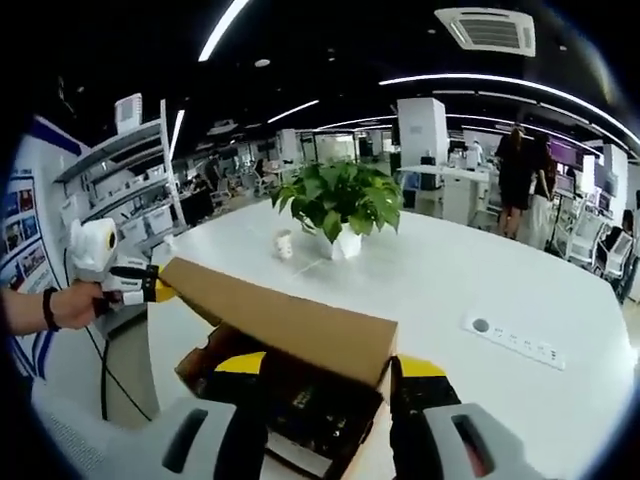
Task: Operate the shoe box by opening the lid, removing the specified soft item, and placing it in the target area until the item is outside and the box remains undamaged.
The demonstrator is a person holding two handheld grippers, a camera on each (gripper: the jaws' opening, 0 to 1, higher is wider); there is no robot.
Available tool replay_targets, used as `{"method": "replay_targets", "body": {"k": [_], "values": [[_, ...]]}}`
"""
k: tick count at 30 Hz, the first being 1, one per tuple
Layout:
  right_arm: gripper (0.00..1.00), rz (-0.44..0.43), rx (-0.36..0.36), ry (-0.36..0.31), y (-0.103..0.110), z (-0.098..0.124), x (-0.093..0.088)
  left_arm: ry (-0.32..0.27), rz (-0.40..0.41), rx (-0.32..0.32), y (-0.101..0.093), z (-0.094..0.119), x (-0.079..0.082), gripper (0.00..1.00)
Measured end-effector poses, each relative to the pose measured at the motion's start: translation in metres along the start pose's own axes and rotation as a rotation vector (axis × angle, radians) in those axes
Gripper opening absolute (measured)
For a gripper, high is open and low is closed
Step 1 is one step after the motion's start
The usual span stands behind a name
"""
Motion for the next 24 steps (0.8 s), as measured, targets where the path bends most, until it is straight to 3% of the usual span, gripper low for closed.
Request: {"method": "replay_targets", "body": {"k": [9, 18, 24], "values": [[0.33, 0.015, -0.050, 0.011, -0.011, -0.012, -0.002, -0.001, 0.003, -0.005, 0.003, -0.002, 0.001, 0.05], [0.11, -0.030, -0.104, -0.020, -0.028, -0.019, 0.003, -0.001, 0.012, -0.003, 0.007, -0.006, 0.003, 0.05], [0.04, -0.059, -0.122, -0.010, -0.038, -0.029, -0.002, -0.004, 0.018, 0.004, 0.010, -0.008, 0.005, 0.04]]}}
Point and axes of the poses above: the point that each gripper's makers call its tool centre point, and the gripper's own axes: z roughly backward along the fingers, y roughly to its left, x roughly out of its top, the point moved 8 cm from there along z, roughly backward along the fingers, and after that the axes turned 15 degrees about -z, right-handed, at the moved point
